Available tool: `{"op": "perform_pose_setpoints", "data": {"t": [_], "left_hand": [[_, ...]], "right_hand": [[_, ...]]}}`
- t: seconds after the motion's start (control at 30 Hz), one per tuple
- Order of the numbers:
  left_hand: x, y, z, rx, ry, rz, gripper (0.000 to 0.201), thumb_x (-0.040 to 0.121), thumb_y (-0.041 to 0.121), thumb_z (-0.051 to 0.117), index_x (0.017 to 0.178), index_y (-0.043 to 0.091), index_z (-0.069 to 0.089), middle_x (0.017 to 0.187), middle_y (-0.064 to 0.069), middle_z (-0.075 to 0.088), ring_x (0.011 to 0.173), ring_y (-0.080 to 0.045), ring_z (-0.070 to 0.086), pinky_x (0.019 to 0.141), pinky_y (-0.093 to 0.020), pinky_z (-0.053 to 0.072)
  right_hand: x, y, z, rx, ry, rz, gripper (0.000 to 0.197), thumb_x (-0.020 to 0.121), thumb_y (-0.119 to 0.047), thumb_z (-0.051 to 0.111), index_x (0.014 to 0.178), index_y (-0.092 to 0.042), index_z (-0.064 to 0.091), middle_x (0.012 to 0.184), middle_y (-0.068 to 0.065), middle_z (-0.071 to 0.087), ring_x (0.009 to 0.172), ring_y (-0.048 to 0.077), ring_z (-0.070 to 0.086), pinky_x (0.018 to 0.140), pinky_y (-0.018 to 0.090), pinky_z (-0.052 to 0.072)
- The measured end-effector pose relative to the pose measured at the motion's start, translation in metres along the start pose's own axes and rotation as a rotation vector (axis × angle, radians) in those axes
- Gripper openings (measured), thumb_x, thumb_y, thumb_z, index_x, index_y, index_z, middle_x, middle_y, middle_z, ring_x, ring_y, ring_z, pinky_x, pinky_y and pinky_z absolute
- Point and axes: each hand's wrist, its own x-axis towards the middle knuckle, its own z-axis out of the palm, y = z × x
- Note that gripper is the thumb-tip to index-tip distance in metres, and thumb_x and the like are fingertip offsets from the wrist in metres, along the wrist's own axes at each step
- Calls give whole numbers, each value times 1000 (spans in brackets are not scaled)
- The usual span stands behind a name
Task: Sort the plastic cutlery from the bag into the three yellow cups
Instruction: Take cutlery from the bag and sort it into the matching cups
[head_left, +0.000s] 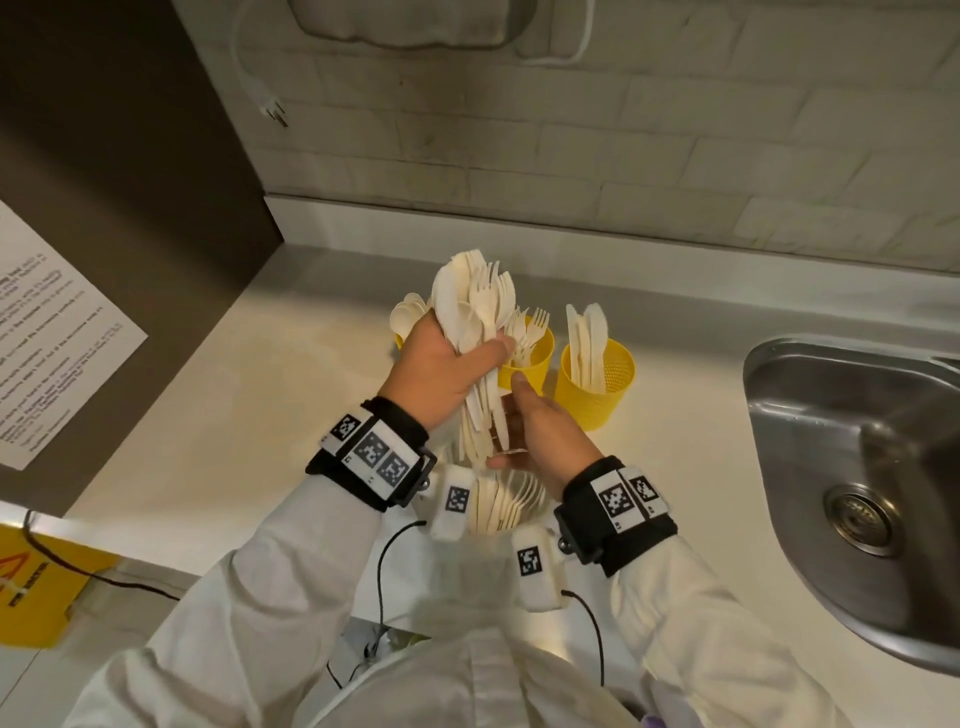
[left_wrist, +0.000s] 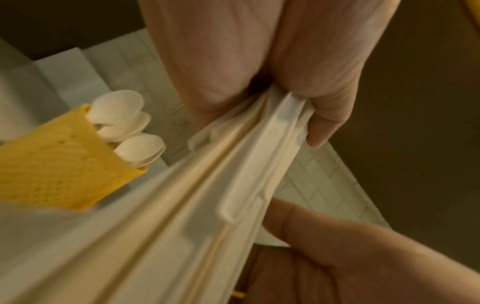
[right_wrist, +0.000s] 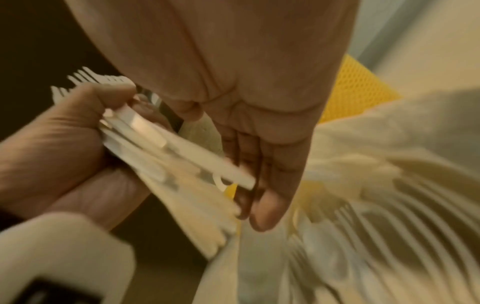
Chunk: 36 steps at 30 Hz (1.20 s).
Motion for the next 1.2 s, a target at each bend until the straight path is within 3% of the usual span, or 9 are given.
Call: {"op": "perform_pose_setpoints", "data": {"t": [0.17,0.3,0.43,0.57,0.67,0.8,0.93,1.07,1.2], "left_hand": [[-1,14,9,25,25,86,26,91,9,76,114,19,69,104,5,75,95,1,71,83,-17,55],[-6,21,14,74,46,149,25,90,10,76,110,22,68,98,10,74,91,4,70,78,-12,53],[-6,28,11,17,128,183,24,89,10,78,111,14,70,97,4,75,90,0,72,78,-17,54],[-10,29,11,-25,133,186,19,85,8,80,102,8,71,89,1,75,86,-8,74,77,-25,59],[-16,19,15,-39,101,127,25,83,3,81,102,17,72,93,1,76,91,-10,75,81,-28,59],[-22,10,17,-100,105,68,37,81,-2,81,98,29,71,90,9,76,92,-8,75,83,-28,60],[-27,0,25,-138,82,-5,44,76,2,82,91,43,75,91,18,78,96,-4,74,86,-26,58],[-31,-2,32,-219,78,-51,36,86,-2,77,101,30,69,88,20,77,91,3,72,86,-22,59],[-32,3,35,-168,61,15,44,89,1,75,98,42,61,87,38,71,91,14,68,80,-9,52]], "right_hand": [[-4,-11,8,401,-95,120,49,108,-44,42,131,-6,61,129,28,66,118,48,64,96,60,55],[-6,-24,7,536,-102,141,38,108,-31,42,118,-3,66,106,20,71,111,41,67,89,55,58],[-9,-26,11,616,-117,140,30,105,-24,45,112,-1,63,97,21,71,96,36,72,92,53,59],[-10,-27,11,652,-199,185,38,105,-30,43,116,-3,67,114,21,72,114,38,68,109,55,48],[-13,-38,11,782,-282,91,49,92,-27,54,138,-15,62,133,13,68,127,29,62,98,52,55],[-14,-36,11,775,-303,62,68,82,-27,56,150,-18,52,138,13,65,114,27,68,97,49,54],[-12,-32,13,743,-322,87,52,100,-28,42,150,-16,51,138,10,64,121,26,64,94,44,57],[-14,-31,9,774,-355,55,51,103,-30,37,151,-18,50,146,10,58,134,28,55,109,47,44],[-17,-28,12,756,-283,16,46,105,-34,38,147,-23,55,143,6,61,132,27,57,106,46,48]]}}
